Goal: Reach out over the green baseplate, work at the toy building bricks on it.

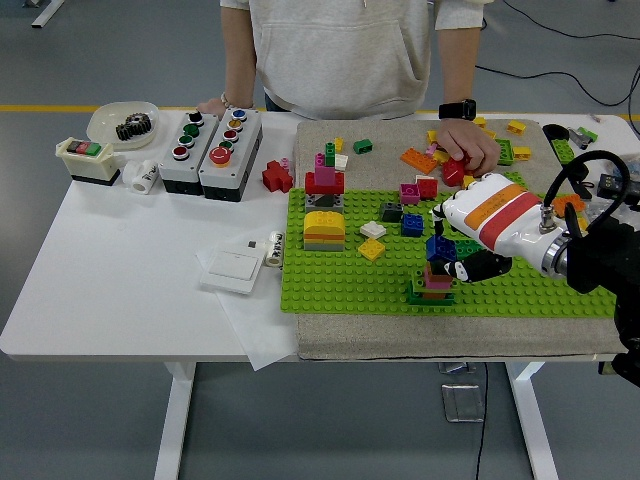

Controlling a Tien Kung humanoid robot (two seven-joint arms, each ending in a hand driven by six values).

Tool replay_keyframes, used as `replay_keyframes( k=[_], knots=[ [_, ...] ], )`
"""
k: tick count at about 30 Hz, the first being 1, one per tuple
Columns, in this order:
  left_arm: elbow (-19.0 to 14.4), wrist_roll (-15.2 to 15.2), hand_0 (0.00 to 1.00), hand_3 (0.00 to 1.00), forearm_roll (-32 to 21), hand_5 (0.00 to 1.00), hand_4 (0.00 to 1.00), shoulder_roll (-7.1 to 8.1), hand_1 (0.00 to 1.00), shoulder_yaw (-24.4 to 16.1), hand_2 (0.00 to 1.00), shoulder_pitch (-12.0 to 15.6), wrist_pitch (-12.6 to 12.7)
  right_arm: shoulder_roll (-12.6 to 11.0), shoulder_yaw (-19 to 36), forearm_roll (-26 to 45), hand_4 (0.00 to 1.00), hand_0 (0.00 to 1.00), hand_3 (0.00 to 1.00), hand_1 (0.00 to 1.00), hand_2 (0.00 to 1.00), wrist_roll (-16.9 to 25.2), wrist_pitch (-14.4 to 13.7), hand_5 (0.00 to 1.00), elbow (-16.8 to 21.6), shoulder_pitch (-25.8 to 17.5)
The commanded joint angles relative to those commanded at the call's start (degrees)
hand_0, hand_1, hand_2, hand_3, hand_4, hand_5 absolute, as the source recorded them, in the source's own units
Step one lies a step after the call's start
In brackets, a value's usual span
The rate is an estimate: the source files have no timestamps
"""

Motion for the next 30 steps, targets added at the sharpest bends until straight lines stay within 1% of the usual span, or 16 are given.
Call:
replay_keyframes(
  k=[11,30],
  knots=[
    [0.0,0.0,0.426,0.821,0.0,0.914,0.858,0.00,0.556,0.0,0.658,-0.1,0.0,-0.3,0.4,-0.8,0.735,0.219,0.512,0.415,0.513,0.3,0.0,0.449,-0.2,0.2],
    [0.0,0.0,0.424,0.821,0.1,0.913,0.856,-0.04,0.554,-0.2,0.657,-0.1,-0.1,-0.4,-0.6,-2.1,0.738,0.215,0.512,0.415,0.513,1.1,0.1,0.452,-1.8,0.6]
  ],
)
